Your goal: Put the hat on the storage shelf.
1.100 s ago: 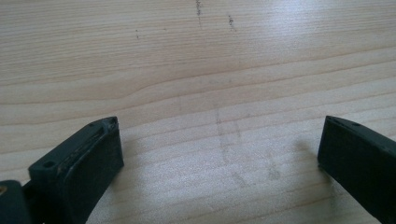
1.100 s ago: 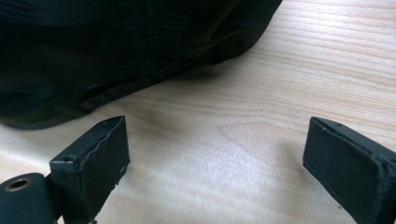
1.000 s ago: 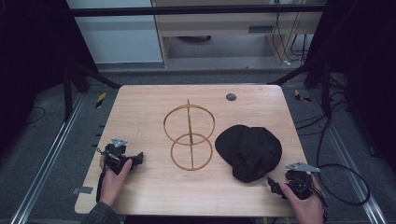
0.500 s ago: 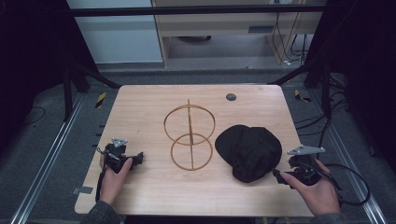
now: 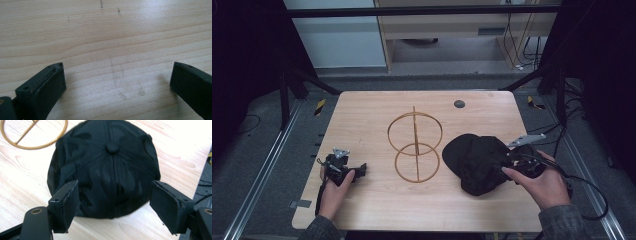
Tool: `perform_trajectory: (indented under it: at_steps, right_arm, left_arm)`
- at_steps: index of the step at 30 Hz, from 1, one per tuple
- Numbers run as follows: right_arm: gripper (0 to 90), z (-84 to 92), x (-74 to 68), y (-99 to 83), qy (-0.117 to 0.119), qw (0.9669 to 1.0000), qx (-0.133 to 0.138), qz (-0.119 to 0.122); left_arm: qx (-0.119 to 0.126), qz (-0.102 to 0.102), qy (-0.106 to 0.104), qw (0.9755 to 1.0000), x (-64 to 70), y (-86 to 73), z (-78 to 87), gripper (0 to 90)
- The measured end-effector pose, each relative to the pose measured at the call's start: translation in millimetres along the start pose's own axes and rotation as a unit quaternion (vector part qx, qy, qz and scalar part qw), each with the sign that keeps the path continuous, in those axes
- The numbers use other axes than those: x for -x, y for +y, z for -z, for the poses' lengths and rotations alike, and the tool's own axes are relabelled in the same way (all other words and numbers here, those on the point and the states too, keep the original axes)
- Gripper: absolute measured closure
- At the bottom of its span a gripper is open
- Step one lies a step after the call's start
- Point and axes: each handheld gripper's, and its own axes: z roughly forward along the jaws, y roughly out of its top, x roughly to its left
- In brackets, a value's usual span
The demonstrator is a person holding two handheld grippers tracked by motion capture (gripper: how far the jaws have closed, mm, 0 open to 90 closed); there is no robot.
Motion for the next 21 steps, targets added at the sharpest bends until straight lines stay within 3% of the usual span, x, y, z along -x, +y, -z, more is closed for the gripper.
perform_trajectory:
  at_steps: [11, 21]
  right_arm:
    - [28.1, -29.0, 7.1, 19.9, 0.021, 0.9994, -0.027, -0.01]
    - [44.4, -42.8, 10.3, 24.8, 0.035, 0.9979, -0.053, -0.009]
  left_arm:
    - [0.0, -0.003, -0.004, 1.0, 1.3, 0.0, 0.1, 0.0]
    - [0.0, -0.008, -0.007, 0.9999, 2.8, 0.0, 0.1, 0.0]
